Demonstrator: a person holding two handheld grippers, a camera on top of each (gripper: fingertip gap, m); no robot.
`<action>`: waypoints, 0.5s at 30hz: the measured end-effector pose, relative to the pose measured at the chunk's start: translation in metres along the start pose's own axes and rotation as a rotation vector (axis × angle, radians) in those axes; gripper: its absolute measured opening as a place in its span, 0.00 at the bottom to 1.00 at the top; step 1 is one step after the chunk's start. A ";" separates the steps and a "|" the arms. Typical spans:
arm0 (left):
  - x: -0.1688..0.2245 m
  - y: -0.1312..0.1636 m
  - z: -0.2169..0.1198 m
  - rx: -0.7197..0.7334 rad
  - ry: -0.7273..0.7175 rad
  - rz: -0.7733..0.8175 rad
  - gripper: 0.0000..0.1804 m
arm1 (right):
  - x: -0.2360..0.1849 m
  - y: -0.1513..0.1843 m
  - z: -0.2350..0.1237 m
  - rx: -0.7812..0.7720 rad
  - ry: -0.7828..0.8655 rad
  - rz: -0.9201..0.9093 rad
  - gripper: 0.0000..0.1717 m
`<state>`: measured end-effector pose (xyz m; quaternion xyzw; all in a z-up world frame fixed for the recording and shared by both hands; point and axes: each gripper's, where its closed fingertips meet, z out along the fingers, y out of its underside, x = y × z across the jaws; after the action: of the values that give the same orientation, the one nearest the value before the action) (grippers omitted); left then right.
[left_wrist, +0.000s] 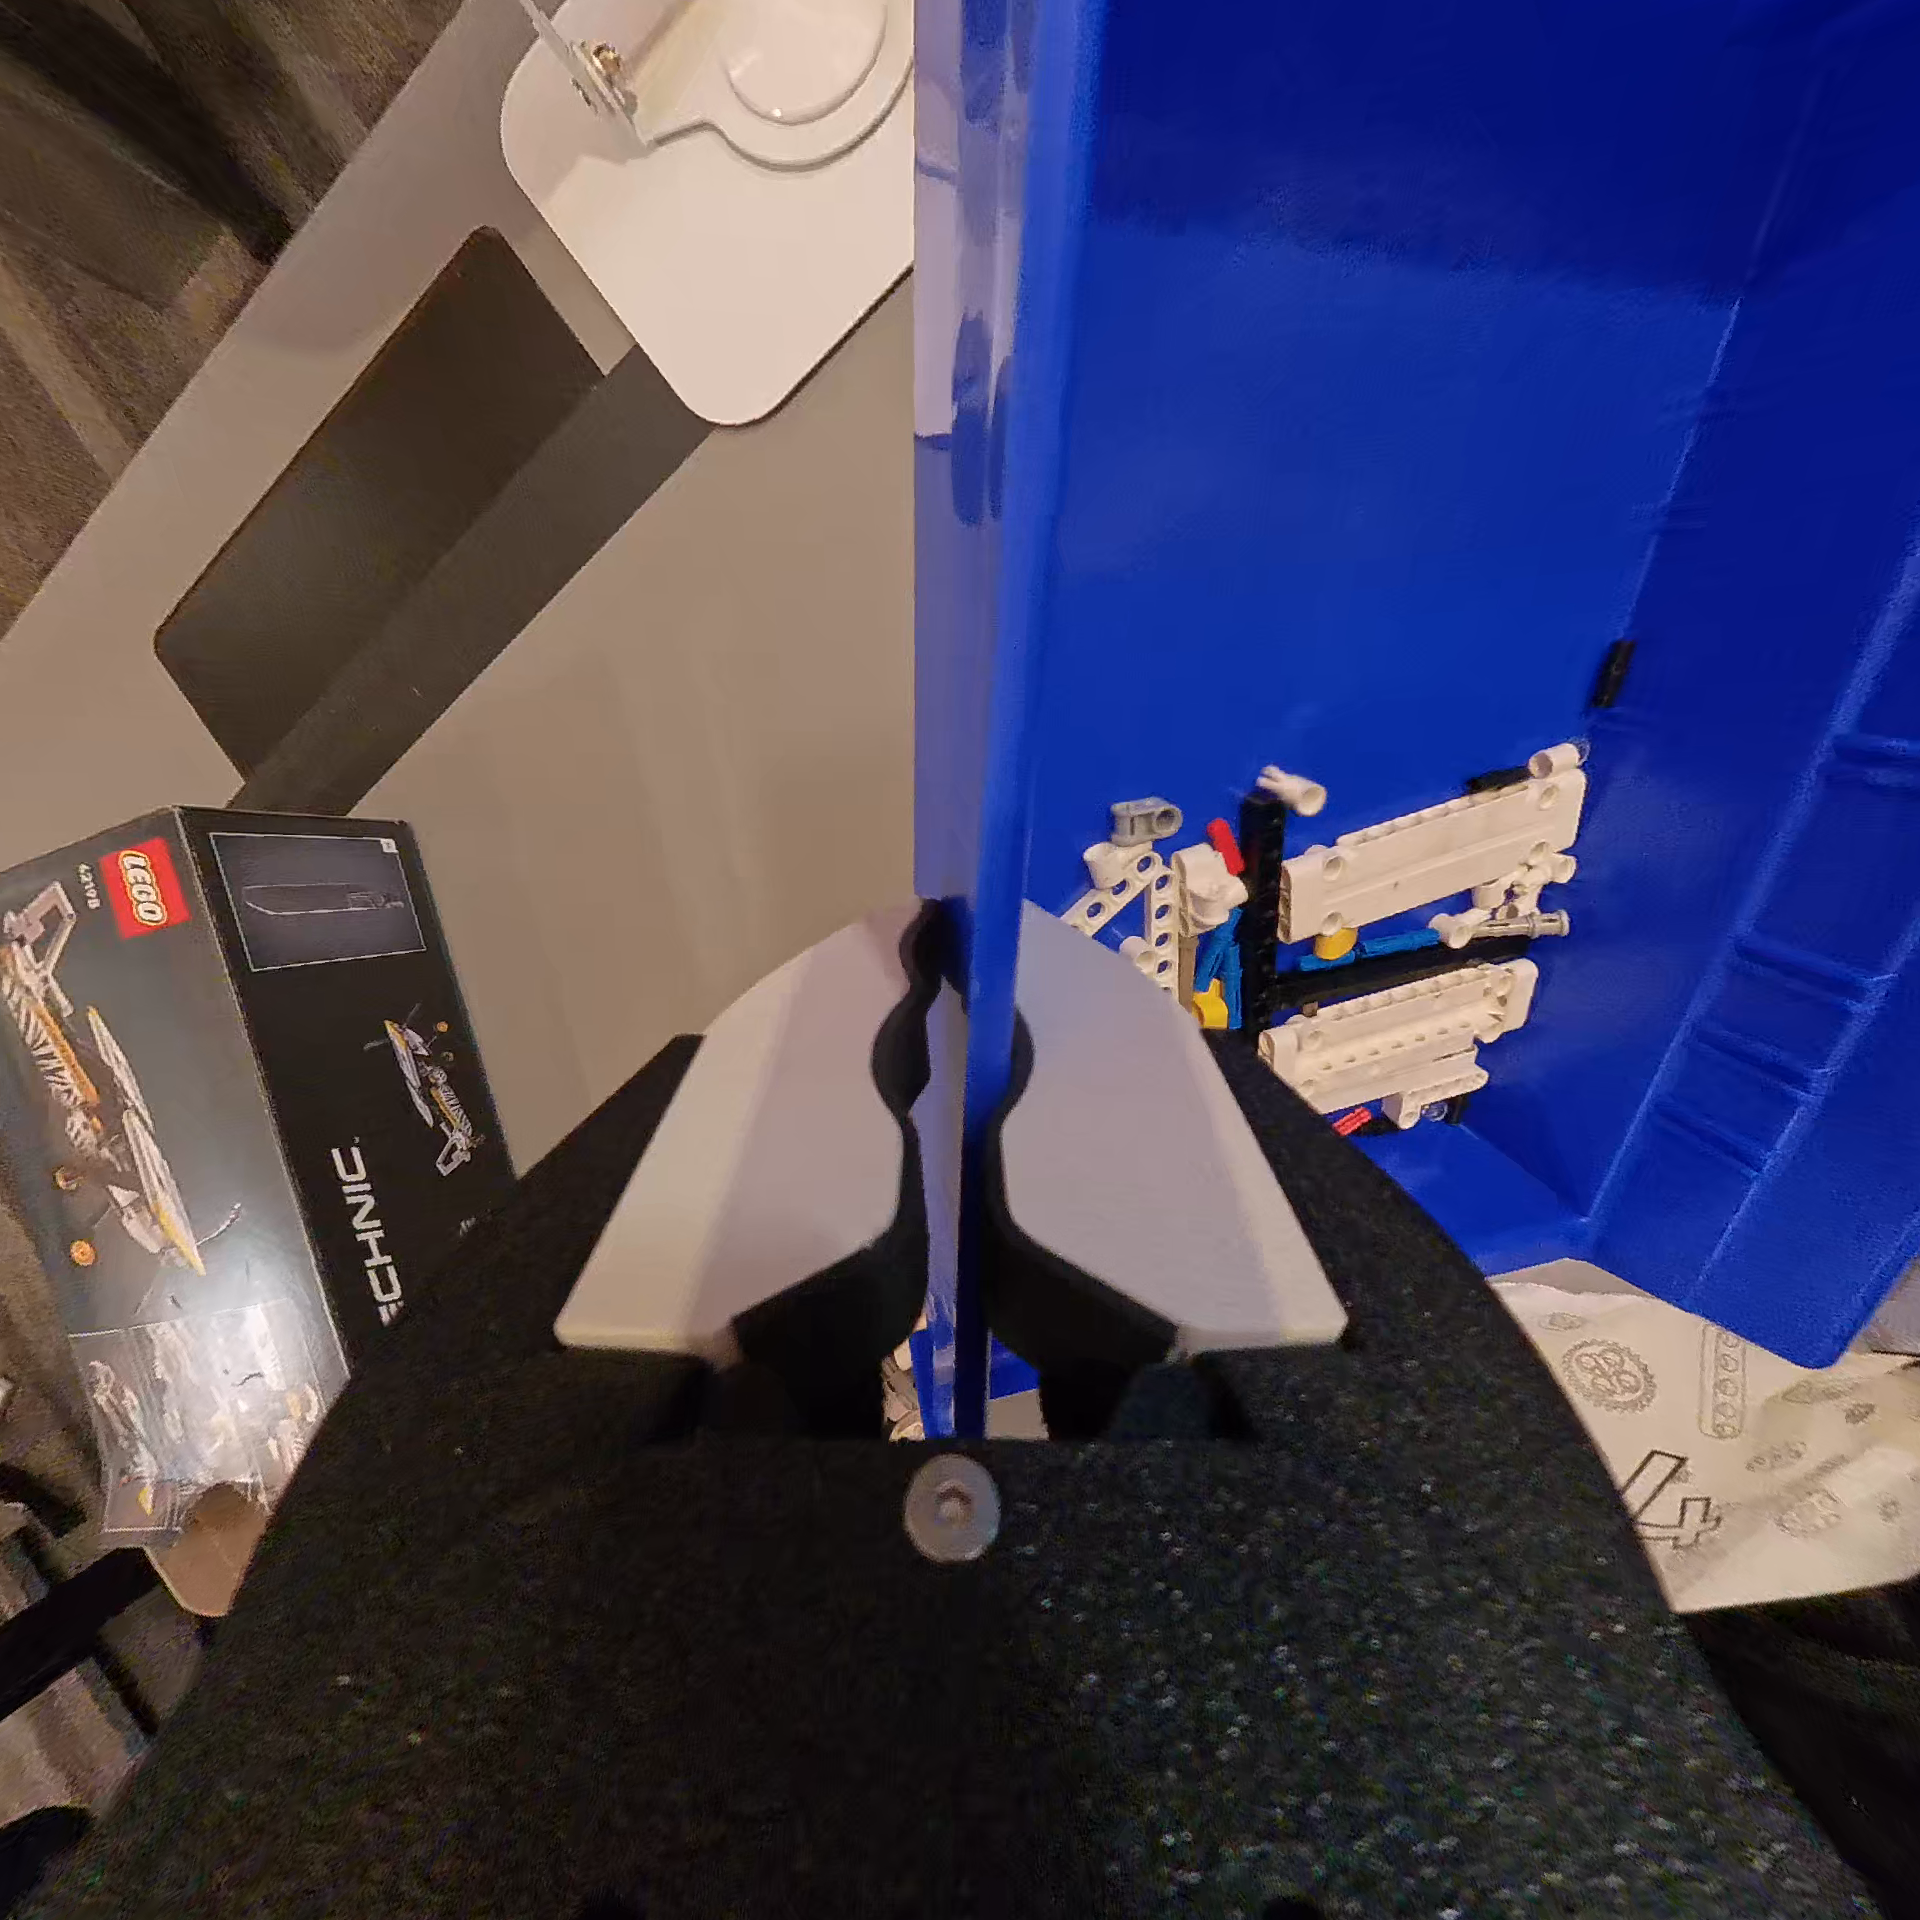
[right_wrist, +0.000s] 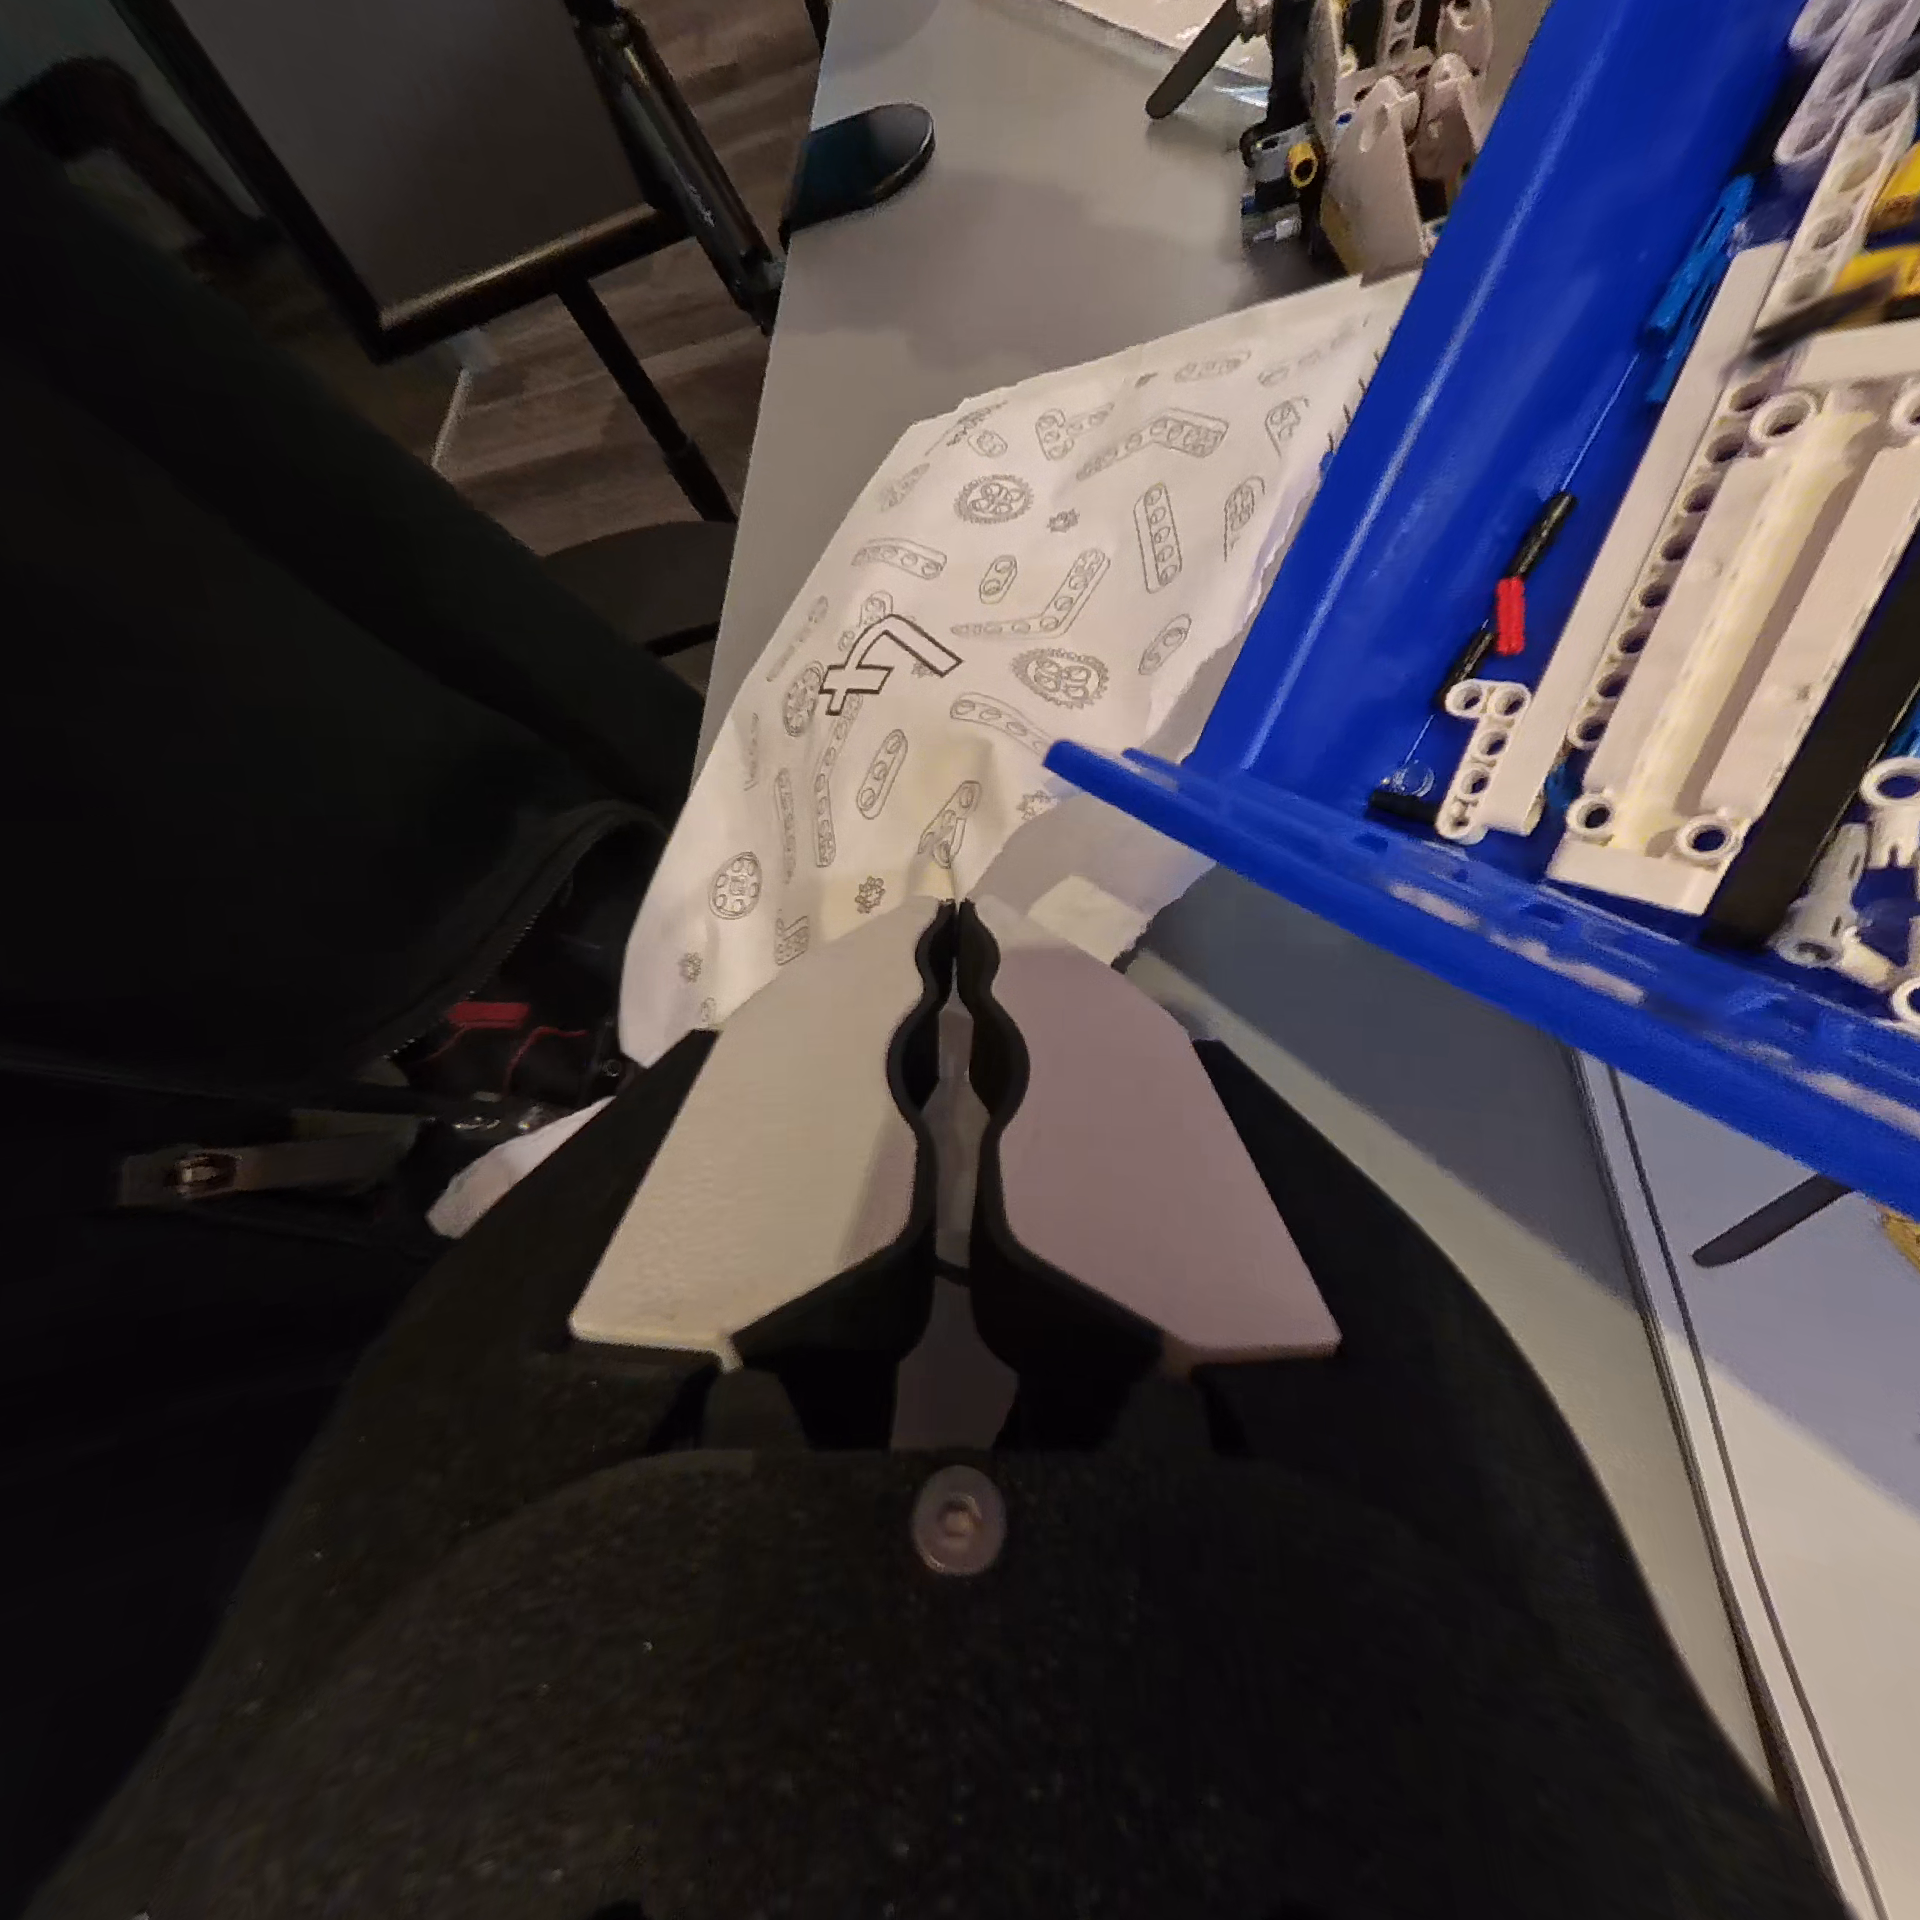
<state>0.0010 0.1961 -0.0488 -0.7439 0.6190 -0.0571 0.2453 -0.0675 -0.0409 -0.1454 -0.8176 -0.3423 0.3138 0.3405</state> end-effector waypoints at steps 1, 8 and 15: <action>0.001 0.001 -0.001 0.006 -0.006 0.004 0.04 | -0.002 0.000 0.001 -0.004 0.008 -0.014 0.00; 0.009 0.003 -0.006 0.065 -0.071 0.059 0.04 | -0.011 -0.007 0.005 -0.007 0.001 -0.052 0.00; 0.024 0.004 -0.020 0.127 -0.098 0.119 0.04 | -0.004 -0.013 0.003 0.028 0.004 0.000 0.00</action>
<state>-0.0047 0.1674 -0.0383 -0.6905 0.6446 -0.0454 0.3249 -0.0769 -0.0358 -0.1361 -0.8132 -0.3374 0.3170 0.3526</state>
